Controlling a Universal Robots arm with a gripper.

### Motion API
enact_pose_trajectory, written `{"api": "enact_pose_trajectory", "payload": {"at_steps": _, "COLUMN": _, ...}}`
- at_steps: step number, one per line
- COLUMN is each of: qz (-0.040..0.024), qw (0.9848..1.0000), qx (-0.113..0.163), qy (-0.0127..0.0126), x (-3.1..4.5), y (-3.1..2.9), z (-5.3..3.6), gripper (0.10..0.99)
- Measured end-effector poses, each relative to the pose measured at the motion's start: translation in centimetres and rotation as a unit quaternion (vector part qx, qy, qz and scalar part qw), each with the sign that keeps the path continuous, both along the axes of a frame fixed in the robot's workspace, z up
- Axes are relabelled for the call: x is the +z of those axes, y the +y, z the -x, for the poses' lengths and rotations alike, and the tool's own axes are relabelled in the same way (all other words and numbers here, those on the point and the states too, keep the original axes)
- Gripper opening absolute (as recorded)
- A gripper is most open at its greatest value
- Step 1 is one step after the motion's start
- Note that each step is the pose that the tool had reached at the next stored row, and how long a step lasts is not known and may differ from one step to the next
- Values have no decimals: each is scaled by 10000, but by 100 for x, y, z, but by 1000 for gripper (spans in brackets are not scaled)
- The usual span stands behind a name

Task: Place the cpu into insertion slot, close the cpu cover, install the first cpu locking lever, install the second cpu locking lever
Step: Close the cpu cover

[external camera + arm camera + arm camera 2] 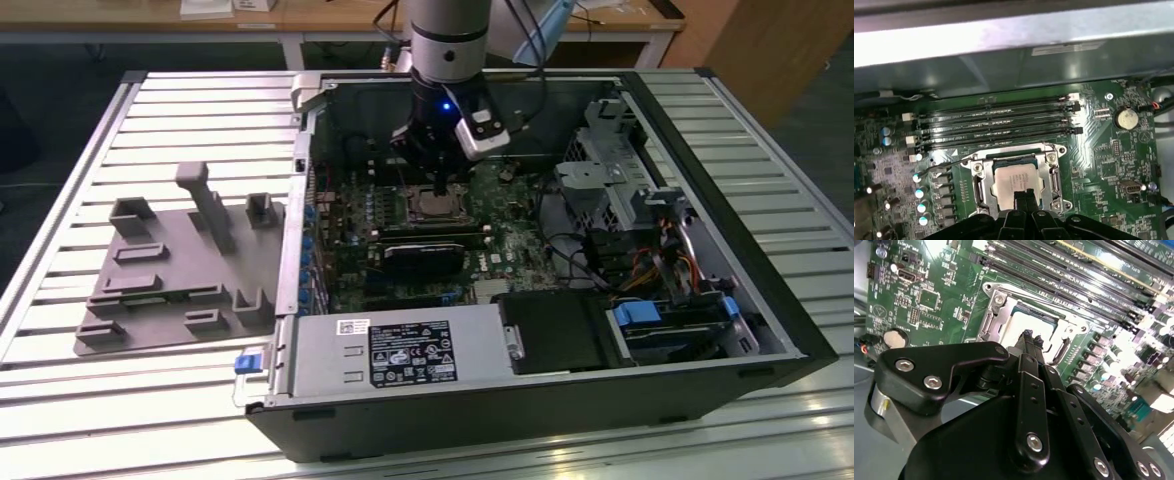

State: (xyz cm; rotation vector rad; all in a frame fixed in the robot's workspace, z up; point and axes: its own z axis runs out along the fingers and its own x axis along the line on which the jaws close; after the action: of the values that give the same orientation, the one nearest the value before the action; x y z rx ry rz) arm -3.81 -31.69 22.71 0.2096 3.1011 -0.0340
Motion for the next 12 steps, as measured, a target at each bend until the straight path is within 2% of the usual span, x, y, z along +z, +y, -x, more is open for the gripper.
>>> {"api": "enact_pose_trajectory", "payload": {"at_steps": 4, "qz": 0, "qw": 10000, "qx": 60, "qy": -3, "x": 5, "y": -1, "z": 4, "gripper": 106}}
{"api": "enact_pose_trajectory", "payload": {"at_steps": 12, "qz": -4, "qw": 10000, "qx": 79, "qy": -17, "x": 74, "y": 0, "z": 4, "gripper": 106}}
